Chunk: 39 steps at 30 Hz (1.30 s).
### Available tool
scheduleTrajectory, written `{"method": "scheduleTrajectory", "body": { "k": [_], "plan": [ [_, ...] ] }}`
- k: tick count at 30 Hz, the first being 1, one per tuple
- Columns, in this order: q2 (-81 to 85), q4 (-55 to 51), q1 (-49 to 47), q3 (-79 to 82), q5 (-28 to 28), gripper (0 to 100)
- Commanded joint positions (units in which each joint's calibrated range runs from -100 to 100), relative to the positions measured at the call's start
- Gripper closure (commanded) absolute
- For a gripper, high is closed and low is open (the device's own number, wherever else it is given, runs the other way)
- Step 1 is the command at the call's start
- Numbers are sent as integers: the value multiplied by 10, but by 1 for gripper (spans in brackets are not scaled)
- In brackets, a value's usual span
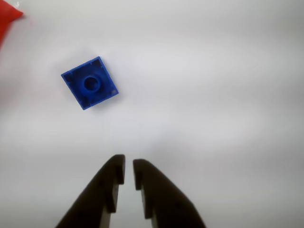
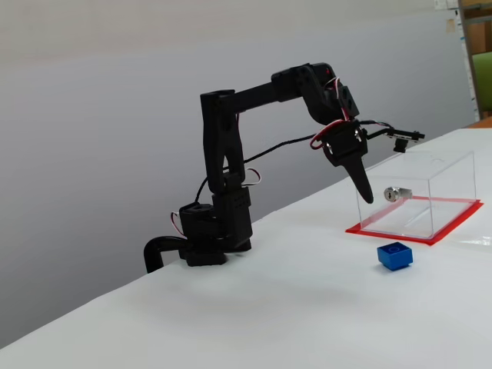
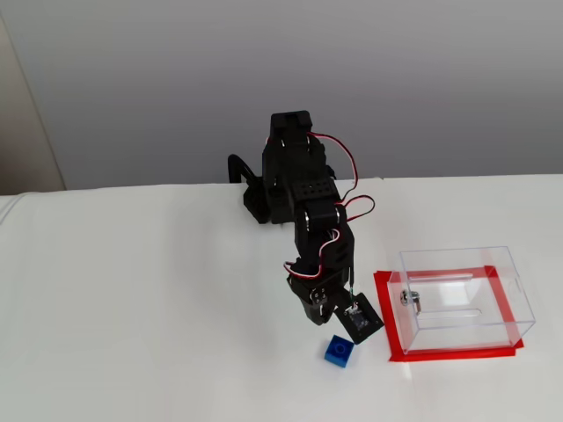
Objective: Pick the blue lego brick and place it into the transparent box
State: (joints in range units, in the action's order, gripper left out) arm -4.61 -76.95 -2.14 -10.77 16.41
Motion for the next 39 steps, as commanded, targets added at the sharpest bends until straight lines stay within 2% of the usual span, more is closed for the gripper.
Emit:
{"method": "scheduleTrajectory", "body": {
  "k": [1,10,14,18,20,39],
  "plan": [
    [2,-2,17,-28,46,98],
    [-29,15,28,-32,107,98],
    [-54,15,24,-53,102,97],
    [-75,15,20,-73,105,83],
    [-85,15,14,-78,107,80],
    [-113,16,-74,-69,84,79]
  ]
}}
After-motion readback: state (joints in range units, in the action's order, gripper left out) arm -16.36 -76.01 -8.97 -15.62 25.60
